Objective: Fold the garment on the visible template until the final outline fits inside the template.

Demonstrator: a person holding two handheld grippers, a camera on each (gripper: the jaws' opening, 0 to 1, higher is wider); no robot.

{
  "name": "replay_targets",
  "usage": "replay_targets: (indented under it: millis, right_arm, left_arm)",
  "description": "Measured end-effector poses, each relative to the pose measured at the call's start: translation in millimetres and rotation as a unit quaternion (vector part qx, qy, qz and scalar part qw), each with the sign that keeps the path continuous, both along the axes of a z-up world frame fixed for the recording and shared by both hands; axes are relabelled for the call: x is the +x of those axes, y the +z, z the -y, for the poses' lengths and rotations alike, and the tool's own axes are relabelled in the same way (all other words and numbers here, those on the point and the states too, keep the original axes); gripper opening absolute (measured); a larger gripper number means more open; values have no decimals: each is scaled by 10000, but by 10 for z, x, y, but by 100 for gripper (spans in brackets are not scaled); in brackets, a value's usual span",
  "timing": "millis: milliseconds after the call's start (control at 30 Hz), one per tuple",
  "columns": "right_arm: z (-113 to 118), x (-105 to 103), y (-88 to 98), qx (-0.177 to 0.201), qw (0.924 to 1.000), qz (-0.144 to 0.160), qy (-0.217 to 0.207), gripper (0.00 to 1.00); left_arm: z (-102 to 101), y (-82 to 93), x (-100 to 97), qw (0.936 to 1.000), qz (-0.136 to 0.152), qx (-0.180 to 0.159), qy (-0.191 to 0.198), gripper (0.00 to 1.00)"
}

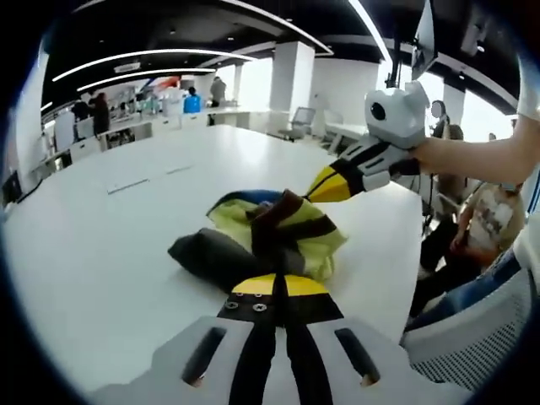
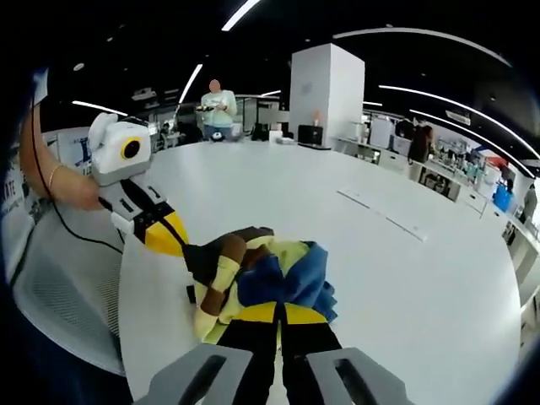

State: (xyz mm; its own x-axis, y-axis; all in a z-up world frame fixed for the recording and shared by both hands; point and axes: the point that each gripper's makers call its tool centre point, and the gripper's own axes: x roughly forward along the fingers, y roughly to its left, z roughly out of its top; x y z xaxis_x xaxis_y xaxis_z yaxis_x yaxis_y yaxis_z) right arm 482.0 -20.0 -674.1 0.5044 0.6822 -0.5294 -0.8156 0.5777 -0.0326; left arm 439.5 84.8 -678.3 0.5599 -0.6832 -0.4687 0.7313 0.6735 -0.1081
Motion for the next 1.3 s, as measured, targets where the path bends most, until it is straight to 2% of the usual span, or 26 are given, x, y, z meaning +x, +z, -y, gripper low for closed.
replay_targets:
  millis: [133, 233, 433, 633, 900, 1300]
  right_arm:
    - [39, 53, 160, 120, 9996, 200, -157, 0]
    - [77, 89, 250, 91, 9992, 338, -211, 0]
    - [129, 147, 315, -15, 9986, 478, -234, 0]
    - [184, 217, 399, -20, 9974, 636, -344, 0]
    - [338, 430, 506, -79, 9936, 850, -735, 0]
    - [520, 809, 622, -266, 9870, 1084, -1158, 0]
  left_arm:
    - [-67, 129, 27, 9999, 120, 10, 94, 0]
    - [-155, 289, 89, 9992, 334, 2, 239, 0]
    - [-371, 473, 257, 9970, 424, -100, 633, 0]
    - [-497, 539, 352, 9953, 470, -143, 835, 0]
    - [-613, 627, 509, 9930, 620, -91, 1003, 0]
    - [-803, 846, 931, 9870, 938, -112, 1302, 0]
